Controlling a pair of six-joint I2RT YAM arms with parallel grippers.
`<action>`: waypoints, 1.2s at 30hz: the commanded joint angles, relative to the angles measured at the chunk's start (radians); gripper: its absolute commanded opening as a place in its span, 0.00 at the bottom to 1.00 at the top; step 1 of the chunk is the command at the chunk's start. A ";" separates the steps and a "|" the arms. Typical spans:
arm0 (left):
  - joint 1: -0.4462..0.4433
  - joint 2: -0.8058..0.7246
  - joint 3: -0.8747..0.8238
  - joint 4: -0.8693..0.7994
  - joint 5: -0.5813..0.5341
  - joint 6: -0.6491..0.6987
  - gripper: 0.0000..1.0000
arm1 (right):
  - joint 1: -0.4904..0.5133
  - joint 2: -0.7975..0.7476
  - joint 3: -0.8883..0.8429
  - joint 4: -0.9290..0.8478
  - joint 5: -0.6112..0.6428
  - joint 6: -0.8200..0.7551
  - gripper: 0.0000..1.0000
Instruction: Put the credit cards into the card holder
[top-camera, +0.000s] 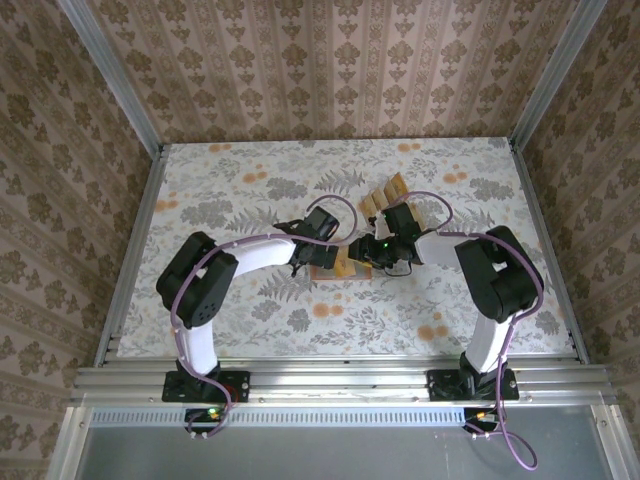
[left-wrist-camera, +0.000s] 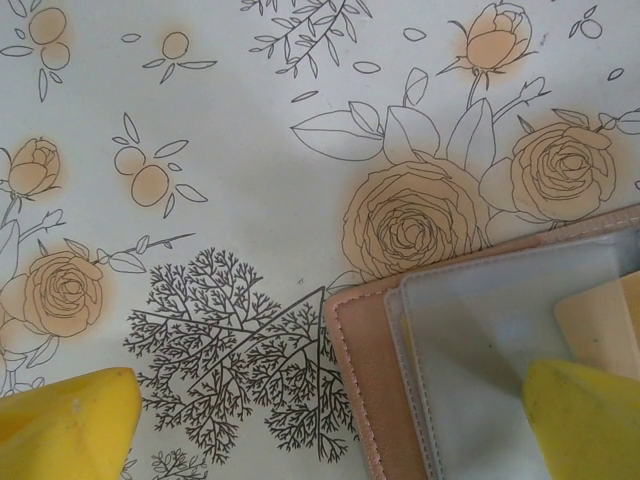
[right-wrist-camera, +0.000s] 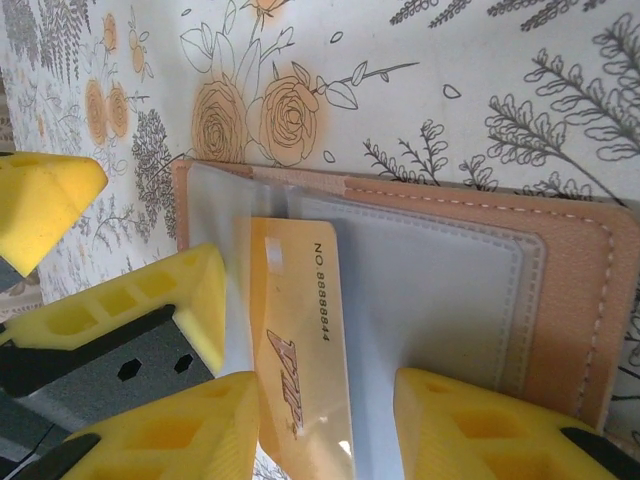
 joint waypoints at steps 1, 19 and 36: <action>-0.008 0.016 -0.020 -0.002 0.006 -0.013 0.99 | -0.002 0.038 0.004 0.009 -0.047 0.009 0.39; 0.000 -0.007 -0.029 -0.024 0.010 -0.005 0.99 | -0.036 0.059 -0.036 0.097 -0.105 0.045 0.00; 0.036 -0.090 -0.147 -0.026 0.004 -0.013 0.99 | -0.058 0.017 -0.158 0.369 -0.086 0.150 0.00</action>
